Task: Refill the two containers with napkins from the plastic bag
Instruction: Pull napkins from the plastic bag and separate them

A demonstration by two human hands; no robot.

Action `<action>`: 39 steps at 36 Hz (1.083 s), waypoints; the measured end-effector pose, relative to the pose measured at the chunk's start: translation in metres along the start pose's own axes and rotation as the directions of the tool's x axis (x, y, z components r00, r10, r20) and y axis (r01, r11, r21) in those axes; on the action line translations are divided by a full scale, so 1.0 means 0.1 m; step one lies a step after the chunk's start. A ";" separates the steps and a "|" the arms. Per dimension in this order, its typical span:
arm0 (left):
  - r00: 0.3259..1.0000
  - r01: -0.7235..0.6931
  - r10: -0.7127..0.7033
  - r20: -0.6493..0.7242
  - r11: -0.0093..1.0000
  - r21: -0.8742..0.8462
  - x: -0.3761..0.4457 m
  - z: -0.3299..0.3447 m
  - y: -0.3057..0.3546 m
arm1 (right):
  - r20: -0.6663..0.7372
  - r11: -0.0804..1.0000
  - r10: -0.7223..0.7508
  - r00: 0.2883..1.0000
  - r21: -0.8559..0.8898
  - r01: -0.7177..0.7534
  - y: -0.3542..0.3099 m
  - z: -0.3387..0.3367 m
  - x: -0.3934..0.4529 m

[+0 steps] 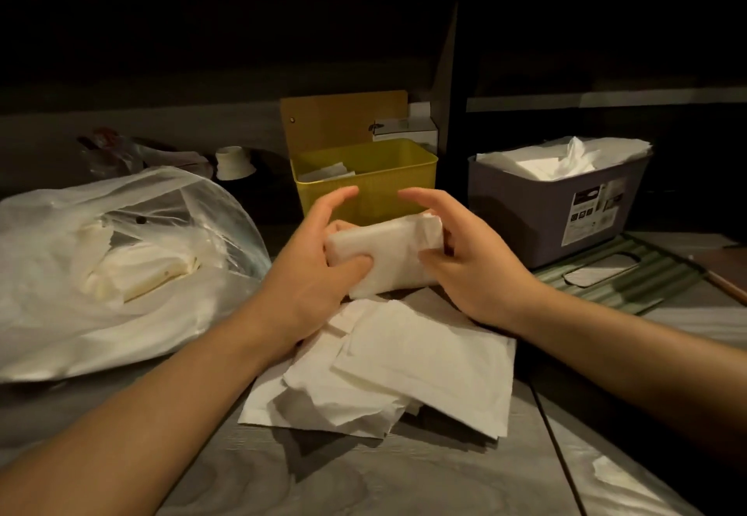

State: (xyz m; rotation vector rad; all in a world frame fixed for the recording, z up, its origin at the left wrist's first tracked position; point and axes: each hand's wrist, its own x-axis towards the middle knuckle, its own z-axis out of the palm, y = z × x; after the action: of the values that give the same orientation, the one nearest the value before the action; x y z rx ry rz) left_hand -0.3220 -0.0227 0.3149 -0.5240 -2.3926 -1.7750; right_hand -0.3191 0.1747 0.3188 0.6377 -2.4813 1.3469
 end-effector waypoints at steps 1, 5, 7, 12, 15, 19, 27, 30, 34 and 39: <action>0.999 -0.026 0.026 -0.036 1.000 0.000 0.00 0.00 0.01 | -0.026 1.000 -0.014 1.000 0.007 0.014 0.01 0.00 0.00; 0.998 -0.038 0.041 -0.055 0.998 0.048 0.02 -0.02 0.01 | 0.047 0.991 -0.041 0.998 -0.125 0.047 0.05 0.01 0.01; 1.000 -0.003 0.003 -0.004 0.991 0.132 0.02 -0.02 -0.01 | 0.106 0.979 -0.016 0.994 -0.202 0.037 0.09 0.02 0.01; 0.999 -0.025 0.033 -0.043 0.982 0.185 0.02 -0.03 -0.02 | -0.068 0.979 -0.065 0.996 -0.196 0.051 0.08 -0.01 0.03; 0.997 -0.020 0.033 -0.072 0.985 0.169 0.02 -0.05 -0.05 | -0.112 0.978 -0.143 0.983 -0.171 0.123 -0.04 -0.11 0.02; 0.997 -0.005 0.016 -0.076 0.990 0.143 0.01 -0.07 -0.08 | 0.356 0.973 -0.031 0.934 -0.203 0.110 -0.34 -0.29 -0.01; 0.998 0.003 0.007 -0.060 0.986 0.164 0.01 -0.08 -0.08 | 0.727 0.789 0.239 0.643 -0.532 0.308 -0.80 -0.25 -0.19; 0.999 -0.009 0.018 -0.052 0.986 0.168 0.00 -0.08 -0.06 | 0.716 0.762 0.228 0.660 -0.553 0.337 -0.82 -0.25 -0.22; 0.999 -0.010 0.016 -0.040 0.989 0.147 0.00 -0.09 -0.08 | 0.651 0.828 0.235 0.722 -0.523 0.202 -0.81 -0.38 -0.14; 0.999 -0.002 0.007 -0.036 0.989 0.148 0.00 -0.08 -0.08 | 0.472 0.908 0.193 0.860 -0.418 0.026 -0.64 -0.48 0.01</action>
State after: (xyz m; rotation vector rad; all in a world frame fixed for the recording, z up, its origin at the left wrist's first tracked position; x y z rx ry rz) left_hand -0.3257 -0.0324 0.3106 -0.4743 -2.4703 -1.5746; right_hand -0.2879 0.1842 0.3924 0.8693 -3.1123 0.6778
